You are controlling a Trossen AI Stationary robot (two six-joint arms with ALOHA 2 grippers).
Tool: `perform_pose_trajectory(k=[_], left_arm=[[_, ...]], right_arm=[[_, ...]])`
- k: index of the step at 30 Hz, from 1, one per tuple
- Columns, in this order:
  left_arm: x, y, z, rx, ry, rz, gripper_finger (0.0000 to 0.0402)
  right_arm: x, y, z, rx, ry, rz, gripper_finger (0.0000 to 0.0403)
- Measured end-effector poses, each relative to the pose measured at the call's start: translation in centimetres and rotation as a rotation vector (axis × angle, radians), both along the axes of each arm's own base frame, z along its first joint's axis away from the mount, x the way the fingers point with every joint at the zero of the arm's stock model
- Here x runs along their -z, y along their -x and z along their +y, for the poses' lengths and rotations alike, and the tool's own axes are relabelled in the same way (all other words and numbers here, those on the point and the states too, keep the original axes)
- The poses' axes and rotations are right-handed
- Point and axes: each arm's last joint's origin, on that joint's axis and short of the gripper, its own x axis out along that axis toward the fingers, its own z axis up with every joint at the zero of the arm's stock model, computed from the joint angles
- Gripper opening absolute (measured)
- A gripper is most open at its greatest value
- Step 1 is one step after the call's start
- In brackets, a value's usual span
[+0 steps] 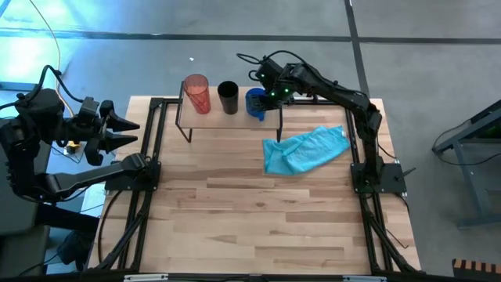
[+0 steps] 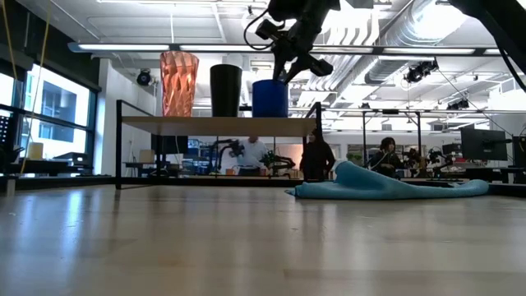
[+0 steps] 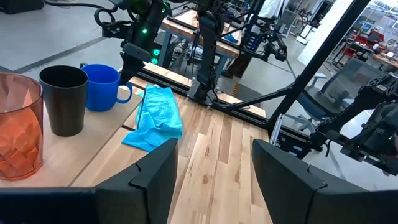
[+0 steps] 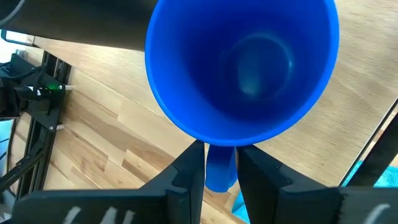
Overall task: Stack small to large cups/mugs on shelf
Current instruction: Put the blue mug on the shelf
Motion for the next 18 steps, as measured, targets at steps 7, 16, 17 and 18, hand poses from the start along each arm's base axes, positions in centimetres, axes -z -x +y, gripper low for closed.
perform_pose_trajectory(k=[7, 16, 17, 18], left_arm=[[0.0, 0.0, 0.0, 0.0, 0.0, 0.0, 0.0193], [0.04, 0.01, -0.01, 0.0, 0.003, 0.003, 0.0193], [0.04, 0.01, -0.01, 0.0, 0.003, 0.003, 0.0193], [0.04, 0.01, -0.01, 0.0, 0.004, 0.004, 0.0193]], right_arm=[[-0.01, -0.01, -0.07, 0.01, 0.019, 0.004, 0.0081], [-0.19, -0.29, -0.21, 0.004, 0.039, -0.029, 0.0081], [-0.21, -0.32, -0.22, 0.004, 0.041, -0.032, 0.0081], [-0.22, -0.32, -0.23, 0.004, 0.041, -0.033, 0.0081]])
